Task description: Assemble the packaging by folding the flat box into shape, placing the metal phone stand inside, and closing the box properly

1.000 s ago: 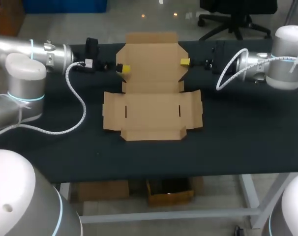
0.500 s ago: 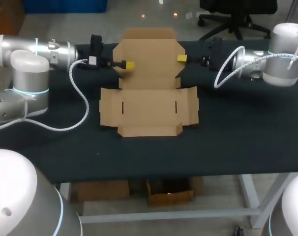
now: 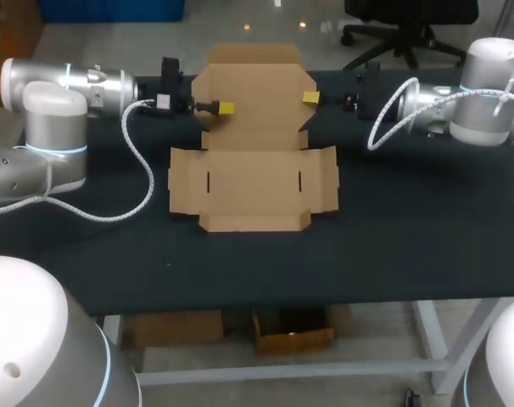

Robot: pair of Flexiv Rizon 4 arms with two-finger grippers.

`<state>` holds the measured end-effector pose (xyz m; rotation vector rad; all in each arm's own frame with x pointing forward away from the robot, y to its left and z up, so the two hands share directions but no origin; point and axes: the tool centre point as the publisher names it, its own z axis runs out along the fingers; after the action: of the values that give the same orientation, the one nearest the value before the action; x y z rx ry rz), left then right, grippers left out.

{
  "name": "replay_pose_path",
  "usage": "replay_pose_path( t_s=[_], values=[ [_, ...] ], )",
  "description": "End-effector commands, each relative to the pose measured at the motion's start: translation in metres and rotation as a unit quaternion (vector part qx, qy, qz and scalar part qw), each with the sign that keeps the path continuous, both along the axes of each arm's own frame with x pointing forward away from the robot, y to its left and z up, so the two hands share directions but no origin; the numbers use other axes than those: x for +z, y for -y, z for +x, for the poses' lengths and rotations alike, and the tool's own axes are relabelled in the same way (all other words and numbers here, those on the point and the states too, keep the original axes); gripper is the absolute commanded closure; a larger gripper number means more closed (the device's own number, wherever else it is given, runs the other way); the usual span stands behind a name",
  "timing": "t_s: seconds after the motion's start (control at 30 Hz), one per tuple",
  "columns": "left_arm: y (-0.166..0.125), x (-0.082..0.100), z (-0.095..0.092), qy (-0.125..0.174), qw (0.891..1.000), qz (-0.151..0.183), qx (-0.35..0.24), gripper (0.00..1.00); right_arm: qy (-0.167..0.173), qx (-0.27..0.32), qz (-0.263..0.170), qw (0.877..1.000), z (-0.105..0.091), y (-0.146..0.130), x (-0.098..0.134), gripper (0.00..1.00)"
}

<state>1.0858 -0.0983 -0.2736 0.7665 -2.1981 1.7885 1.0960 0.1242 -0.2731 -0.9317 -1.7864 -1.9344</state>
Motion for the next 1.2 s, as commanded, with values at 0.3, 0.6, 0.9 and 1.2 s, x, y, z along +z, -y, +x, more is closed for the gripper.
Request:
replay_pose_path(
  t_s=[0.3, 0.6, 0.9, 1.2],
  values=[
    [0.0083, 0.0031, 0.0029, 0.007, 1.000, -0.004, -0.020, 0.56, 0.008, 0.007, 0.009, 1.000, 0.0085, -0.0026, 0.0001, 1.00],
    [0.0089, 0.0039, 0.0021, 0.010, 1.000, -0.007, -0.020, 0.69, 0.011, 0.007, 0.011, 1.000, 0.0089, -0.0027, 0.0016, 1.00],
    [0.0094, 0.0031, 0.0022, 0.012, 0.999, -0.016, -0.028, 0.93, 0.012, 0.005, 0.016, 1.000, 0.0084, -0.0014, 0.0019, 1.00],
    [0.0094, 0.0022, 0.0036, 0.018, 0.999, -0.021, -0.032, 1.00, 0.014, 0.007, 0.020, 1.000, 0.0086, -0.0010, 0.0024, 1.00]
  ],
)
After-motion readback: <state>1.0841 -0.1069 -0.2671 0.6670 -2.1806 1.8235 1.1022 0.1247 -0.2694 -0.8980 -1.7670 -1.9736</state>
